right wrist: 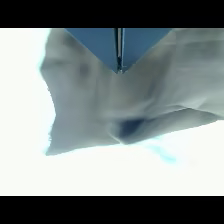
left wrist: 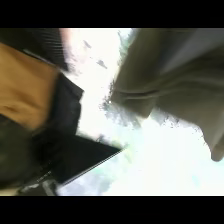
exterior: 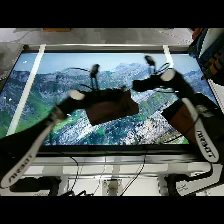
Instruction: Fold the clothes and pants, and hang the long-sleeved shirts on hangers.
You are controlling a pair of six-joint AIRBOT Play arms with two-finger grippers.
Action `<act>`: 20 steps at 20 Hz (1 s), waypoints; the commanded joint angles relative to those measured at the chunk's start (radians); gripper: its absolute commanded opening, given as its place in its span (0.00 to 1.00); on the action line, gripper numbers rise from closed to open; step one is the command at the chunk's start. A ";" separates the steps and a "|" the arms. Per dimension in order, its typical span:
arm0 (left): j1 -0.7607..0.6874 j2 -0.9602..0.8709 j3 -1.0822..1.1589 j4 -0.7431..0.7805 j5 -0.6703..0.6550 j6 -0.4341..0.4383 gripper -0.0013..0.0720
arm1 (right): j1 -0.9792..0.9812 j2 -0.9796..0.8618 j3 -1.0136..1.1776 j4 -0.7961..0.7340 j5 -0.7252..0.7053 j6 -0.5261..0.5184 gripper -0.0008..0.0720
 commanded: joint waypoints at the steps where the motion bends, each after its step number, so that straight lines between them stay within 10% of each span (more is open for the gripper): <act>1: -0.120 -0.048 0.001 0.040 0.255 0.024 1.00 | -0.154 0.020 -0.018 -0.055 0.125 -0.006 0.20; 5: -0.077 -0.005 0.001 0.089 0.251 0.024 1.00 | -0.253 -0.032 -0.095 0.002 0.160 -0.003 0.28; 9: -0.019 0.045 0.001 0.089 0.251 0.024 1.00 | -0.247 -0.170 -0.126 0.204 0.288 -0.065 0.59; 20: 0.022 0.074 0.001 0.090 0.160 0.024 1.00 | 0.060 -0.299 -0.122 0.341 0.099 -0.123 0.96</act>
